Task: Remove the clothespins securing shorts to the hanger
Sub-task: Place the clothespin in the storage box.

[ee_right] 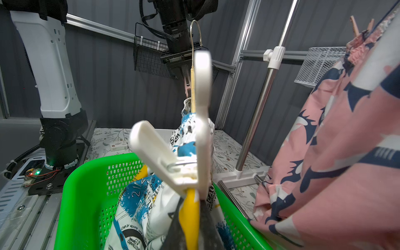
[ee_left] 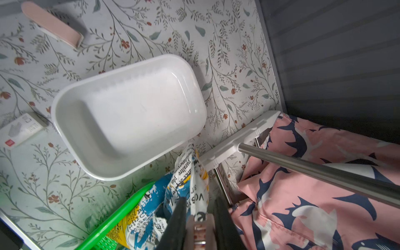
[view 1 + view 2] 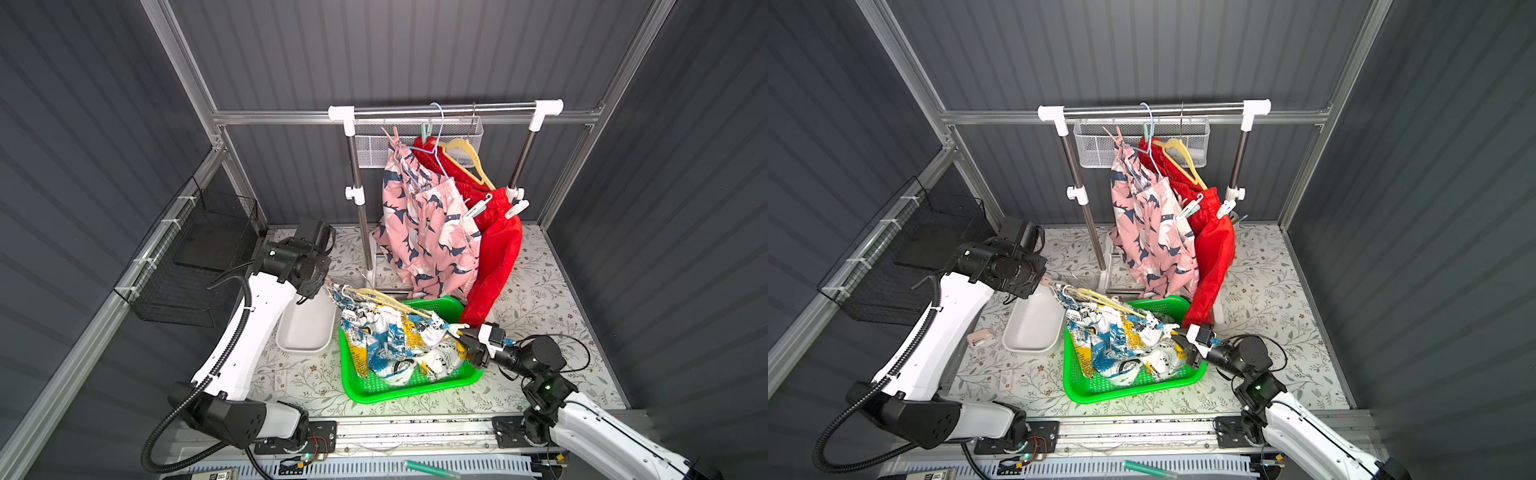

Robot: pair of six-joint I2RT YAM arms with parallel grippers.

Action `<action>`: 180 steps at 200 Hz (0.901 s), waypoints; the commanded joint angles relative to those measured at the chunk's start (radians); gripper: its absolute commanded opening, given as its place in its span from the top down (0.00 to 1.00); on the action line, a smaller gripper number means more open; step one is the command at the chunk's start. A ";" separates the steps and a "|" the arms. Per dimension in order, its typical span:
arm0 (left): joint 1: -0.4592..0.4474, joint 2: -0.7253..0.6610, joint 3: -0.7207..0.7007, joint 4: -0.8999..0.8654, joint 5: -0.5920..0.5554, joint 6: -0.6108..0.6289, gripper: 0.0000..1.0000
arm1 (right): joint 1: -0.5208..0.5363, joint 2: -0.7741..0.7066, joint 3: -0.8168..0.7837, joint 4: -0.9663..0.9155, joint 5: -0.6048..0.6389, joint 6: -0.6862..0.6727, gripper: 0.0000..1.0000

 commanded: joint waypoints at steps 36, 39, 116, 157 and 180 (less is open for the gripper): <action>0.009 -0.012 -0.111 -0.045 -0.192 0.117 0.78 | 0.004 -0.005 -0.005 0.054 0.037 0.007 1.00; 0.009 -0.010 -0.120 -0.045 -0.197 0.119 0.78 | 0.004 -0.005 -0.005 0.054 0.040 0.006 1.00; 0.010 0.078 -0.360 0.115 -0.198 0.267 0.74 | 0.003 0.023 -0.001 0.053 0.054 0.008 1.00; 0.025 0.156 -0.403 0.196 -0.142 0.350 0.73 | 0.003 0.029 -0.001 0.051 0.056 0.006 1.00; 0.049 0.189 -0.428 0.210 -0.132 0.369 0.74 | 0.002 0.027 -0.002 0.049 0.057 0.008 1.00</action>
